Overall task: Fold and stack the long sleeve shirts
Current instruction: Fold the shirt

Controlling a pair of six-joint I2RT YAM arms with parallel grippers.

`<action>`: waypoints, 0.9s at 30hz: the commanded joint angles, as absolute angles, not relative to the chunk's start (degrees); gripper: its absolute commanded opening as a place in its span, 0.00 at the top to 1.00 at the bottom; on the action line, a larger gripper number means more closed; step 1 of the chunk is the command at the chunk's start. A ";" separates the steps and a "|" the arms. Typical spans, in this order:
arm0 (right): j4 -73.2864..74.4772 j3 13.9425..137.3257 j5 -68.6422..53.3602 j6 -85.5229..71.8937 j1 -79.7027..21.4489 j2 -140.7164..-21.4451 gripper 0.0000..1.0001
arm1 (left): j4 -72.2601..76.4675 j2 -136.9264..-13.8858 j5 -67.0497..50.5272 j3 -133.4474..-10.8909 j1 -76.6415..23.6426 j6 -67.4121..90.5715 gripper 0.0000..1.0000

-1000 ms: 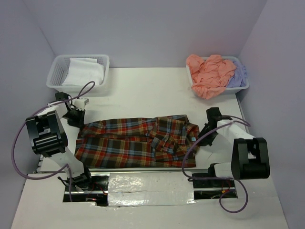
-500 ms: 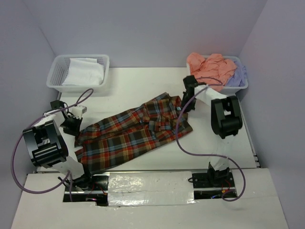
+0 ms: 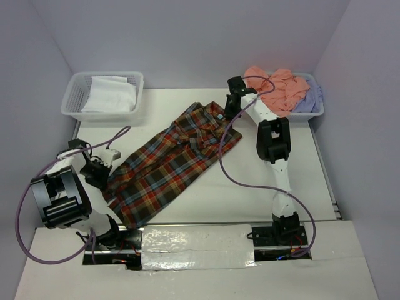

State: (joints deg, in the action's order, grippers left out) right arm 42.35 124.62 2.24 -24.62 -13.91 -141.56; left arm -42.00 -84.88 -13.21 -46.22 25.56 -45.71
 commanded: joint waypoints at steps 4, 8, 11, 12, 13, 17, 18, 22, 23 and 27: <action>32.26 137.26 0.26 -27.42 -14.15 -148.08 0.71 | -47.11 -83.85 -17.32 -46.32 21.02 -51.76 0.85; 28.92 142.03 0.26 -25.85 -13.98 -149.07 0.42 | -48.16 -82.54 -16.52 -45.53 19.86 -53.08 0.78; 26.11 136.70 0.52 -22.52 -14.06 -143.45 0.32 | -50.18 -80.78 -16.09 -45.00 20.74 -55.36 0.52; 26.02 135.45 0.88 -21.54 -13.98 -140.04 0.31 | -51.06 -80.34 -15.56 -44.83 20.83 -56.50 0.46; 26.80 133.53 1.49 -20.05 -14.06 -136.88 0.27 | -52.89 -79.46 -15.12 -45.00 20.83 -58.60 0.36; 31.28 127.20 4.38 -20.30 -14.59 -128.09 0.23 | -53.70 -77.96 -11.87 -47.89 22.58 -61.17 0.24; 31.99 124.65 5.26 -21.17 -14.85 -126.06 0.23 | -53.18 -77.87 -12.21 -50.25 23.81 -61.17 0.22; 30.34 101.17 7.04 -31.25 -16.35 -114.72 0.34 | -51.42 -79.97 -17.46 -57.38 25.14 -56.88 0.18; 29.02 96.99 6.07 -33.64 -16.35 -110.78 0.38 | -51.76 -80.94 -18.97 -58.61 25.40 -56.08 0.18; 22.42 81.05 2.12 -42.61 -16.61 -106.70 0.89 | -50.28 -88.13 -24.16 -64.42 25.75 -50.46 0.25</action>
State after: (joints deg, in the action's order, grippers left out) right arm 26.15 88.40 3.73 -33.80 -16.08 -105.56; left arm -50.74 -83.50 -17.69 -61.71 25.41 -54.98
